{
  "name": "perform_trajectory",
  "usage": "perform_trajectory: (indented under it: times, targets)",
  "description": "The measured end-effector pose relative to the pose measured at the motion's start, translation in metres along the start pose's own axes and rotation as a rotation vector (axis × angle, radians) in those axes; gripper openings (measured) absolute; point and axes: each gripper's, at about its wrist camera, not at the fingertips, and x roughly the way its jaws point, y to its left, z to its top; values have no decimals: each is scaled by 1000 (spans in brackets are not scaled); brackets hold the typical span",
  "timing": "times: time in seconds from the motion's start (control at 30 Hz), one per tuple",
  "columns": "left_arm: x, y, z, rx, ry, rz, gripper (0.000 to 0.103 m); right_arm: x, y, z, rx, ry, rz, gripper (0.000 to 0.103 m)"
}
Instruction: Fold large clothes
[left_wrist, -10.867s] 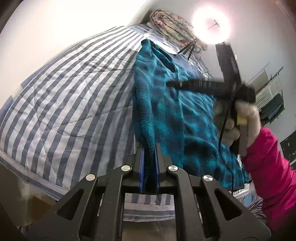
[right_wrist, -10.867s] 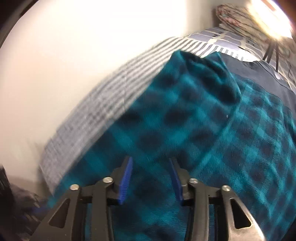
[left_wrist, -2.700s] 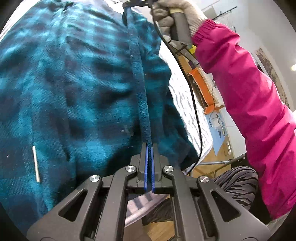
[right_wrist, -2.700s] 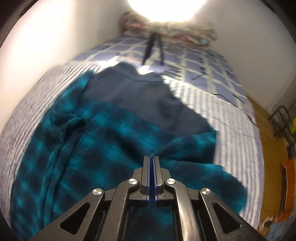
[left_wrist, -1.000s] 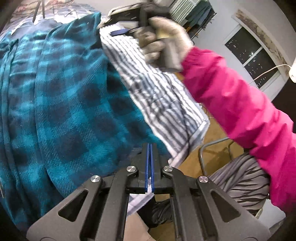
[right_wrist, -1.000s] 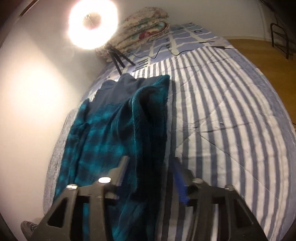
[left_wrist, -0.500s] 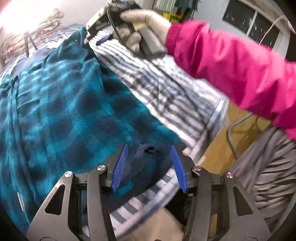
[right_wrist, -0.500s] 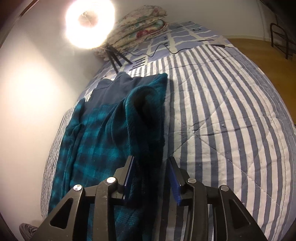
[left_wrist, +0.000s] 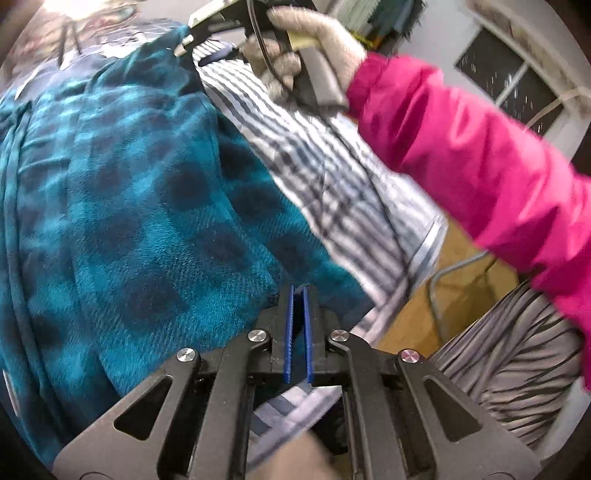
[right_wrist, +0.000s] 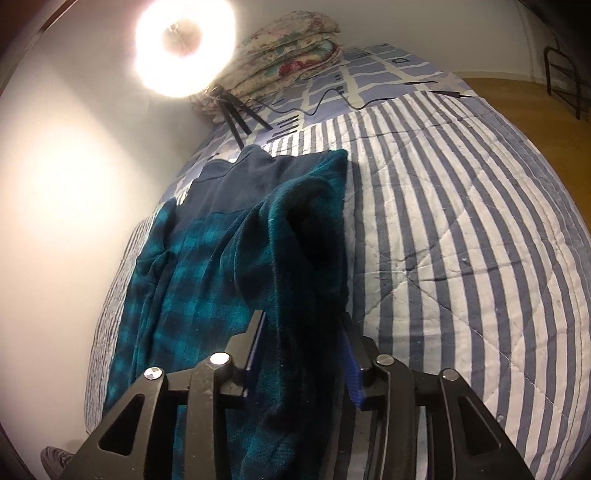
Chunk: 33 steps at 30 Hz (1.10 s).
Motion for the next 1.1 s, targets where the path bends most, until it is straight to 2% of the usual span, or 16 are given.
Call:
perform_trajectory:
  times: [0.07, 0.17, 0.27, 0.4, 0.53, 0.6, 0.63, 0.67, 0.73, 0.8, 0.83, 0.87, 0.9, 1.03, 1.07, 1.1]
  targets:
    - [-9, -1, 1, -16, -23, -15, 2, 3, 3, -1, -7, 6, -7, 38]
    - [-20, -3, 3, -62, -50, -77, 2, 5, 6, -1, -25, 4, -34, 27]
    - [-24, -14, 7, -61, -68, -127, 2, 5, 8, -1, -34, 1, -36, 17]
    - [-17, -26, 7, -41, -49, -176, 0, 4, 5, -1, -33, -2, -56, 16]
    - [6, -37, -5, 30, 13, -119, 0, 2, -4, -1, -13, -12, -56, 13]
    - [7, -38, -9, 43, 24, -87, 0, -1, -7, -1, -5, -27, -31, 19]
    - [4, -39, -10, 52, 15, -76, 0, -3, -10, -1, 7, -27, -22, 35]
    - [-3, -41, -9, 66, -7, -54, 0, -5, -13, 0, 25, -25, 1, 43]
    - [-14, -46, -9, 101, -48, -21, 0, -8, -21, 0, 64, -17, 71, 43]
    - [-20, -52, -10, 136, -84, 29, 20, -9, -20, -2, 48, -7, 66, 43]
    - [-18, -52, -9, 144, -91, 48, 50, -8, -19, -3, 38, -1, 58, 43]
    - [-14, -48, -8, 146, -96, 54, 62, -6, -18, -5, 31, 9, 52, 42]
    - [-9, -47, -7, 151, -89, 55, 62, -3, -17, -7, 27, 18, 46, 40]
    - [8, -46, -7, 214, -46, 91, 59, 7, -11, -12, -14, 49, -25, 19]
    - [13, -43, -6, 216, -36, 109, 48, 9, -10, -12, -20, 50, -37, 11]
    - [16, -41, -6, 207, -26, 119, 39, 10, -9, -13, -24, 49, -54, 9]
